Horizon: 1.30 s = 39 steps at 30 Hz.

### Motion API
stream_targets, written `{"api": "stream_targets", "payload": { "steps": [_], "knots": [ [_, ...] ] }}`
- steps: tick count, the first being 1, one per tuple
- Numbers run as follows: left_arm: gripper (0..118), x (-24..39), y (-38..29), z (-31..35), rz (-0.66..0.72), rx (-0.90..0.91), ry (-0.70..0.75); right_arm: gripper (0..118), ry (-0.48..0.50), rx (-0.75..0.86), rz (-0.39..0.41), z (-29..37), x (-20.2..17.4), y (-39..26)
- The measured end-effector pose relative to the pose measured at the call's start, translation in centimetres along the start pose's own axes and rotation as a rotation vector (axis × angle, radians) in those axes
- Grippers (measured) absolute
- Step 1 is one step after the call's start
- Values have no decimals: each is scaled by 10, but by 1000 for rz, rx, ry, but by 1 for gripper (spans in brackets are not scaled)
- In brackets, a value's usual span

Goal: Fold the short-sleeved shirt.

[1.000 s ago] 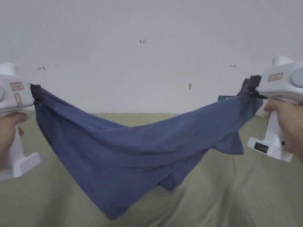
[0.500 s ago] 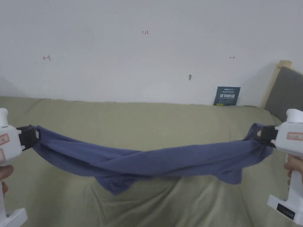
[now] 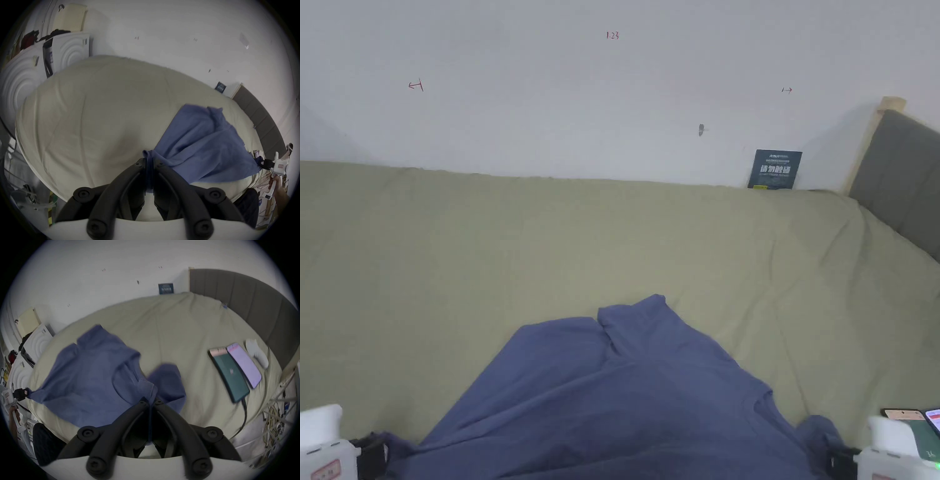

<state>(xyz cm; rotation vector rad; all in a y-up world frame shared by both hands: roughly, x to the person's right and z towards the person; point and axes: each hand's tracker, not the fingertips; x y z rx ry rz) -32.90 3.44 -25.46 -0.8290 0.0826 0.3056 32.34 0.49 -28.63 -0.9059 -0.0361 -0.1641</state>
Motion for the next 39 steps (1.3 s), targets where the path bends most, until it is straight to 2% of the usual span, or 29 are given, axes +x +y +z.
{"api": "stream_targets", "payload": {
  "steps": [2, 3, 4, 5, 6, 7, 8, 9, 14, 15, 16, 17, 18, 19, 21, 23, 25, 26, 27, 28, 29, 30, 31, 32, 34, 35, 39],
  "knots": [
    [8, -7, -4, -5, 14, 0, 1, 3, -3, 4, -37, -3, 8, -8],
    [15, -6, -4, -6, 14, 2, 1, 7, -3, 20, -48, -3, 10, -9],
    [40, -5, -4, -4, 4, 2, -2, 23, -11, 50, -48, -1, 10, -9],
    [80, -3, -6, -1, -31, -3, 5, 56, -26, 60, -39, 1, 9, -9],
    [117, -2, -10, 5, -58, 1, 10, 106, -29, 53, -35, 2, 9, -8],
    [118, 0, -10, 15, -77, 38, -12, 118, -20, 49, -35, 10, 6, -6],
    [118, 2, -19, 25, -77, 96, -30, 117, 13, 124, -15, 20, 3, -6],
    [118, 5, -30, 33, -82, 57, -25, 117, 42, 139, 12, 35, -5, -8],
    [118, -18, -43, 50, -111, 140, -1, 117, 110, 250, 100, 97, -54, -14],
    [117, 5, -39, 100, -139, 181, 45, 114, 146, 276, 108, 107, -62, -19],
    [113, 5, -46, 108, -157, 209, 77, 105, 161, 305, 118, 116, -71, -25],
    [100, 4, -50, 112, -155, 204, 94, 85, 175, 353, 118, 130, -84, -28],
    [46, 2, -53, 115, -150, 193, 98, 37, 189, 388, 116, 135, -89, -35],
    [0, -12, -50, 115, -141, 167, 119, 0, 171, 411, 112, 137, -95, -40],
    [0, -25, -54, 106, -93, 34, 173, 0, 128, 411, 101, 139, -108, -45],
    [0, -39, -55, 96, -88, 63, 102, 0, 211, 380, 78, 133, -107, -45],
    [0, -49, -50, 81, -96, 41, 108, 0, 184, 371, 90, 132, -115, -42],
    [4, -53, -48, 73, -107, 34, 107, 0, 183, 363, 105, 130, -115, -42],
    [28, -47, -42, 66, -128, 38, 122, 0, 181, 357, 117, 129, -115, -42],
    [28, -51, -37, 55, -142, 44, 128, 0, 177, 353, 119, 129, -117, -40],
    [41, -54, -32, 45, -145, 48, 124, 0, 179, 347, 119, 131, -119, -39],
    [85, -59, -24, 28, -153, 22, 110, 0, 185, 334, 117, 129, -118, -38],
    [117, -53, -19, 19, -163, 1, 102, 0, 180, 329, 115, 128, -119, -38],
    [118, -59, -6, 1, -125, -14, 133, 0, 176, 325, 114, 128, -119, -38],
    [118, -65, 20, -38, -161, -10, 103, 0, 167, 316, 117, 129, -123, -37],
    [118, -45, 7, -19, -176, -26, 105, 0, 160, 313, 117, 129, -124, -37],
    [117, -41, 10, -47, -231, -73, 136, 0, 151, 299, 112, 128, -127, -35]
  ]
}}
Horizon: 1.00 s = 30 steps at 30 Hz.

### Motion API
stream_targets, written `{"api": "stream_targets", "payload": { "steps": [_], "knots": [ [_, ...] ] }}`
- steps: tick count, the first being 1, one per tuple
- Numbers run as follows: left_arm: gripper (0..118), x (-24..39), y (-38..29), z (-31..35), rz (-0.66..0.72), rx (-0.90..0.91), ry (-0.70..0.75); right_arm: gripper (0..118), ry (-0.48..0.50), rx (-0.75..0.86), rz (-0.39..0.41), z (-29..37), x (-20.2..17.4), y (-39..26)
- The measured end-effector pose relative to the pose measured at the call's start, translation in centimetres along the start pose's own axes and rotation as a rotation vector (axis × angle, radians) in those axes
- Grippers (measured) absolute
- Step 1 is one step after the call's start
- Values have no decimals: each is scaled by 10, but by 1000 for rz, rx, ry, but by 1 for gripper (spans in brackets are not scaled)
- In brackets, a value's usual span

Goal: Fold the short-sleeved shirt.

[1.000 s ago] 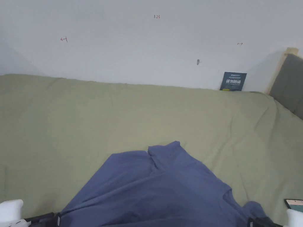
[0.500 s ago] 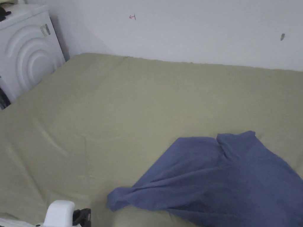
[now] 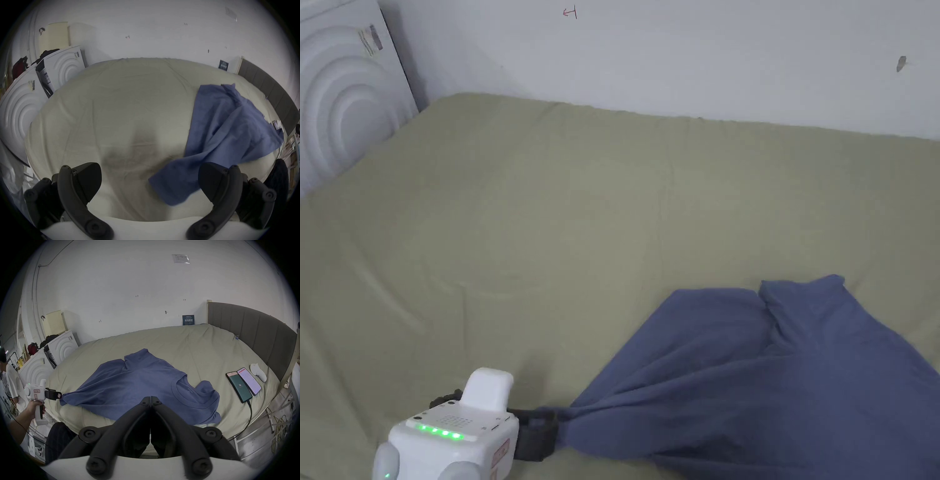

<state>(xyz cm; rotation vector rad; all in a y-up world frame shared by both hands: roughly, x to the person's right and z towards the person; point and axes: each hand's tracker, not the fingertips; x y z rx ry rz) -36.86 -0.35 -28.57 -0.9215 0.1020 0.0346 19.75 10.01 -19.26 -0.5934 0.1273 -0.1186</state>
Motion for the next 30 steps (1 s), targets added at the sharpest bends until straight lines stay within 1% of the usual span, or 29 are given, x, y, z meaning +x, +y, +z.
{"api": "stream_targets", "payload": {
  "steps": [1, 3, 5, 6, 7, 8, 9, 10, 11, 13, 15, 16, 18, 21, 23, 25, 26, 27, 28, 29, 30],
  "knots": [
    [114, 3, 3, -7, -17, -20, -1, 0, -2, -5, -1, 0, -2, 1],
    [104, 12, 4, -10, -80, -50, -30, 0, -2, -12, -6, 0, -6, 3],
    [102, 26, -8, -13, -145, -92, -64, 0, -1, -12, -6, 0, -9, 3],
    [95, 31, -10, -17, -164, -108, -68, 0, 1, -11, -5, 0, -3, 5],
    [85, 34, -11, -21, -160, -101, -75, 0, 2, -10, -4, -1, -5, 5],
    [76, 31, -22, -6, -88, -42, -118, 0, 4, -11, -2, -2, -6, 6],
    [59, 31, -21, -2, -50, -34, -136, 0, 6, -14, -1, -2, -7, 7],
    [27, 32, -18, 4, -46, -22, -110, 0, 7, -17, 3, -3, -9, 7],
    [7, 29, -19, 4, -42, -14, -137, 0, 7, -17, 7, -3, -11, 7],
    [7, 26, -23, 2, -35, -11, -128, 0, 16, -16, 7, -3, -13, 9],
    [7, 21, -23, 0, -22, -40, -165, 0, 26, -19, 10, -5, -14, 12],
    [7, 32, -22, 13, -20, -21, -151, 0, 29, -20, 12, -7, -16, 14],
    [7, 32, -17, 23, -5, -8, -158, 0, 39, -28, 25, -13, -17, 21],
    [7, 29, -12, 36, 50, 31, -185, 0, 37, -63, 92, -41, -15, 42],
    [7, 28, -7, 40, 65, 45, -200, 0, 17, -131, 175, -81, -10, 67],
    [7, 30, -4, 43, 67, 47, -222, 0, 8, -167, 232, -127, -4, 90],
    [7, 31, -3, 44, 66, 54, -208, 0, 16, -206, 246, -157, 11, 98],
    [7, 32, -1, 46, 68, 60, -205, 0, 20, -241, 239, -186, 16, 110],
    [7, 39, -4, 48, 68, 54, -208, 2, 9, -242, 234, -212, 20, 120],
    [7, 43, -4, 50, 82, 57, -188, 14, 16, -253, 227, -239, 25, 130],
    [7, 45, -4, 51, 87, 57, -191, 50, 20, -275, 205, -266, 35, 138]
  ]
}}
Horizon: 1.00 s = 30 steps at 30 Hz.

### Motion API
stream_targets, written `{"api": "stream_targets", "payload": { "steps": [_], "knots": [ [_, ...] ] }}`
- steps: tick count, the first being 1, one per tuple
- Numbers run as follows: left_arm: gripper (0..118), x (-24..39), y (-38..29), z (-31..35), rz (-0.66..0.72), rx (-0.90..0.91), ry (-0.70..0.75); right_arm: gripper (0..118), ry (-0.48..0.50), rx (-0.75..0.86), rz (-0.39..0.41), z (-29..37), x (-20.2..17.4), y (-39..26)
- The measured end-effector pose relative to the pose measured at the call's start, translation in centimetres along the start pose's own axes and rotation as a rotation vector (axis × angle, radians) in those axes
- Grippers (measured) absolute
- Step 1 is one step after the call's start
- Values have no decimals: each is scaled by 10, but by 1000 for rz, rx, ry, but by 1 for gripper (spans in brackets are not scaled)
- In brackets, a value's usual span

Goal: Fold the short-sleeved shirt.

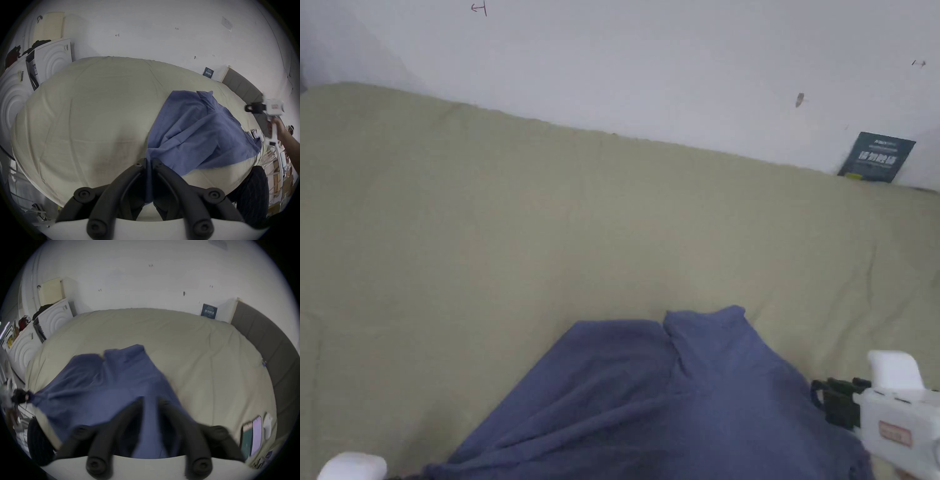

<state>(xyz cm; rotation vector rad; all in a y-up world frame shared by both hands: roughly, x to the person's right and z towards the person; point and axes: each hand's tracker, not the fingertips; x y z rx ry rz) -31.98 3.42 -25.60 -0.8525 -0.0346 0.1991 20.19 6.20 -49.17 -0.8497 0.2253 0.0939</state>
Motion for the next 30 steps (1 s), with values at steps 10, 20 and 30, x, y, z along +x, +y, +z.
{"api": "stream_targets", "payload": {
  "steps": [10, 20, 30],
  "knots": [
    [7, 8, 25, -1, 22, -19, 25, 118, -77, -221, 73, -144, 23, 31],
    [7, 5, 37, -13, 14, -27, 26, 2, 3, -145, -2, -97, 7, 7],
    [7, 6, 69, 9, 65, 112, -35, 2, 105, 135, -39, 28, -1, 54]
  ]
}}
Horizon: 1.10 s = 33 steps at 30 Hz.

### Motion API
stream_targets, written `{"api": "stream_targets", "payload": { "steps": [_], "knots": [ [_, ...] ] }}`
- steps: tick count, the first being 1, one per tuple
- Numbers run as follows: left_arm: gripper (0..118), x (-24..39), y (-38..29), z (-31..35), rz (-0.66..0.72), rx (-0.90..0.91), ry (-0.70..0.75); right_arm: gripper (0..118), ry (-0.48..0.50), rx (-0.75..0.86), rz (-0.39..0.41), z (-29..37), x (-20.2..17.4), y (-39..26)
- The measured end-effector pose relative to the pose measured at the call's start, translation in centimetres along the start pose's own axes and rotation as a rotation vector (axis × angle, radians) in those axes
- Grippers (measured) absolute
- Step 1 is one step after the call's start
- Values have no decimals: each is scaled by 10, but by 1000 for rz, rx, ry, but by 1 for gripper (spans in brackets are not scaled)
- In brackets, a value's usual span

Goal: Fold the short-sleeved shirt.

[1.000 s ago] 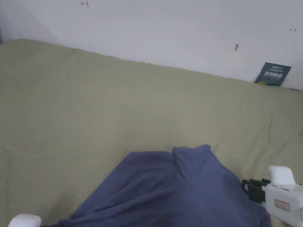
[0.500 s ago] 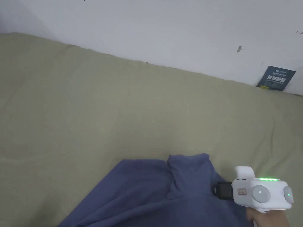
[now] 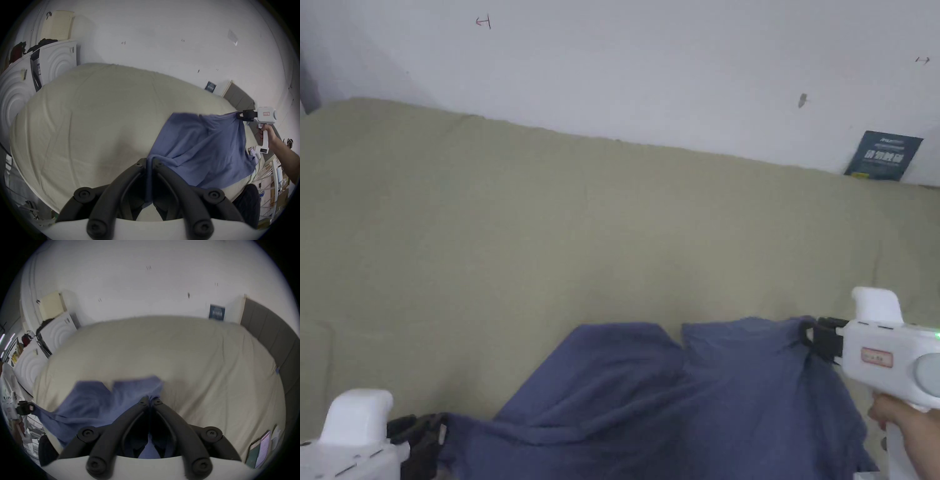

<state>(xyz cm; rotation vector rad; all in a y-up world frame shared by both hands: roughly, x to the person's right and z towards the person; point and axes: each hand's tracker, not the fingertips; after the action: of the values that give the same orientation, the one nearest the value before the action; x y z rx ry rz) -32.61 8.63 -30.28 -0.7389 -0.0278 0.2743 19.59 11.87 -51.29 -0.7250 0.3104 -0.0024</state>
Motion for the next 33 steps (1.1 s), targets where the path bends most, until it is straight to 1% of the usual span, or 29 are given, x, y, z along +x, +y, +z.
{"api": "stream_targets", "payload": {
  "steps": [3, 4, 6, 7, 8, 10, 12, 14, 15, 16, 18, 22, 24, 27, 29, 33],
  "knots": [
    [6, 5, 29, 7, -13, 64, -60, 2, -11, 100, 39, 59, -9, 38],
    [6, 4, 8, 3, -17, 67, -53, 2, -5, 124, 32, 78, -9, 52],
    [6, 4, 10, 3, -37, 113, -59, 2, 5, 179, 19, 111, -7, 79],
    [6, 4, 11, 4, -35, 132, -69, 2, -1, 203, 26, 128, -7, 93],
    [6, 9, 46, 8, -29, 135, -66, 2, -5, 238, 37, 143, -6, 105],
    [6, 14, 61, 9, -44, 190, -68, 2, -29, 289, 58, 172, -11, 126],
    [6, 51, 146, 37, -38, 268, -60, 2, -47, 347, 75, 194, -10, 147],
    [6, 69, 187, 48, -37, 317, -60, 2, -71, 399, 79, 214, -10, 168],
    [6, 79, 209, 54, -57, 333, -55, 2, -77, 430, 75, 223, -10, 178],
    [6, 75, 226, 49, -75, 352, -49, 2, -86, 457, 78, 231, -10, 188],
    [6, 88, 262, 56, -103, 396, -25, 2, -102, 514, 72, 244, -7, 209],
    [6, 94, 337, 78, -101, 484, 5, 2, -104, 618, 49, 272, -5, 253],
    [6, 101, 366, 89, -80, 523, -11, 2, -103, 644, 47, 282, -5, 275],
    [6, 105, 407, 96, -79, 536, 15, 2, -113, 680, 24, 288, -4, 301],
    [6, 113, 418, 100, -80, 561, 33, 2, -103, 693, 7, 288, -3, 314],
    [6, 113, 437, 93, -76, 588, 57, 2, -128, 698, 15, 279, -4, 328]
  ]
}}
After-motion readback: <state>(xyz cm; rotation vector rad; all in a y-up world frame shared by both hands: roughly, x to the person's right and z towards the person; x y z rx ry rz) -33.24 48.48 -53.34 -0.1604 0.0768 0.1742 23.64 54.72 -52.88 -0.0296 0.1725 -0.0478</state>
